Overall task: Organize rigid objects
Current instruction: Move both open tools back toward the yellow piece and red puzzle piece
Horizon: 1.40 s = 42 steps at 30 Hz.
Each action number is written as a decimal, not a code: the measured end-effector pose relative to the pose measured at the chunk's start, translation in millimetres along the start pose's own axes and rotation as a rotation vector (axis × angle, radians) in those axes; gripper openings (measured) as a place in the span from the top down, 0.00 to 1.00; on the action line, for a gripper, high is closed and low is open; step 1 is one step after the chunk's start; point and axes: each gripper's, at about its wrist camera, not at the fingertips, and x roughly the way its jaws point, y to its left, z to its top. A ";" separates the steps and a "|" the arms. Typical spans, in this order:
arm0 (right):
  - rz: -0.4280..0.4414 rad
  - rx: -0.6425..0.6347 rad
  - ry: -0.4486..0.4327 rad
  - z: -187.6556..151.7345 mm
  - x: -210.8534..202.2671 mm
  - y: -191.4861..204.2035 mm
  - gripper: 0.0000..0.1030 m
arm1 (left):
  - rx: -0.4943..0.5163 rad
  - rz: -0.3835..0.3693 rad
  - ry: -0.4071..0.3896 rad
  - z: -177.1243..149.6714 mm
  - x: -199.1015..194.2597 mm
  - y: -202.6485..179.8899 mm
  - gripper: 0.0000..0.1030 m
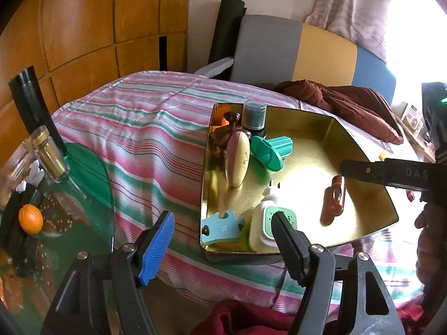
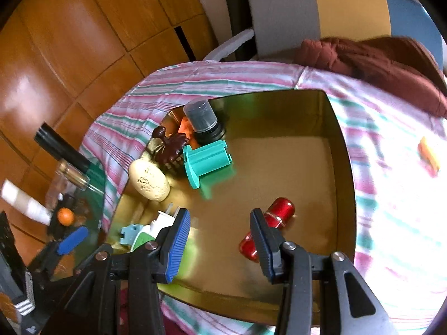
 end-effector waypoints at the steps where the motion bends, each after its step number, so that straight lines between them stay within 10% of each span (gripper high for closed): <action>1: -0.013 0.015 -0.002 -0.3 -1.2 -3.4 0.57 | -0.001 0.001 0.000 0.4 0.0 0.4 0.30; 12: -0.053 0.091 0.120 7.6 42.1 -13.5 0.57 | 0.002 -0.007 0.008 -0.2 2.0 -2.1 0.30; 16: 0.101 0.070 0.096 10.2 42.4 1.8 0.57 | 0.002 0.004 -0.006 2.3 -0.7 1.3 0.30; 42: -0.306 0.171 -0.197 -6.6 -108.1 -154.8 0.57 | 0.164 -0.087 -0.049 24.1 -15.4 -74.9 0.30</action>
